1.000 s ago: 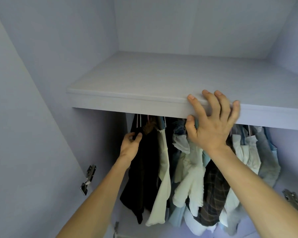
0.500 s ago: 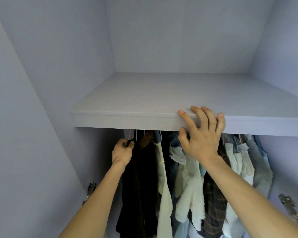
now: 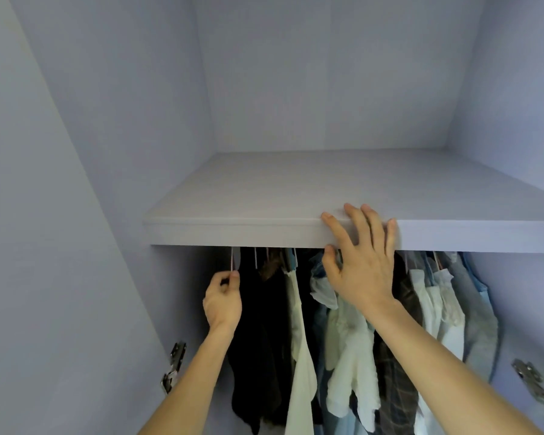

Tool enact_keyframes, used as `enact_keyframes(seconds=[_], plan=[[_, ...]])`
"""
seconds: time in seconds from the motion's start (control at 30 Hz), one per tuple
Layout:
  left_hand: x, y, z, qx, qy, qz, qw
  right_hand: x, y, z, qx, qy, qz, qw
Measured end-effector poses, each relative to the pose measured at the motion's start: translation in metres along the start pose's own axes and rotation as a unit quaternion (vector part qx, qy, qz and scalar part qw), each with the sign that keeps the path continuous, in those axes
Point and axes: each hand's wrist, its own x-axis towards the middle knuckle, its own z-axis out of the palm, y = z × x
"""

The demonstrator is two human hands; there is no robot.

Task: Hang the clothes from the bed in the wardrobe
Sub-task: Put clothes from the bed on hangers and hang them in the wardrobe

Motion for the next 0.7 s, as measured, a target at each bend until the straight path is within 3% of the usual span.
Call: enact_keyframes(seconds=[0.13, 0.2, 0.3, 0.4, 0.57, 0.7], plan=[[-0.031, -0.015, -0.025, -0.001, -0.02, -0.013, 1.0, -0.052, -0.019, -0.008, 0.11, -0.075, 0.045, 0.99], [-0.049, -0.021, -0.047, -0.01, -0.022, -0.023, 0.999, -0.092, -0.033, -0.008, 0.212, -0.159, 0.086, 0.96], [-0.083, -0.03, -0.091, -0.002, -0.025, -0.033, 0.999, -0.143, -0.06, -0.011, 0.312, -0.298, 0.159, 0.888], [-0.12, -0.04, -0.139, 0.025, -0.033, -0.057, 0.997, -0.168, -0.086, -0.01, 0.389, -0.362, 0.179, 0.828], [-0.216, -0.046, -0.205, 0.074, -0.037, -0.137, 0.987, -0.17, -0.138, -0.018, 0.525, -0.449, 0.13, 0.711], [-0.308, -0.046, -0.237, 0.083, 0.006, -0.19, 0.978, -0.179, -0.178, -0.043, 0.603, -0.52, 0.03, 0.604]])
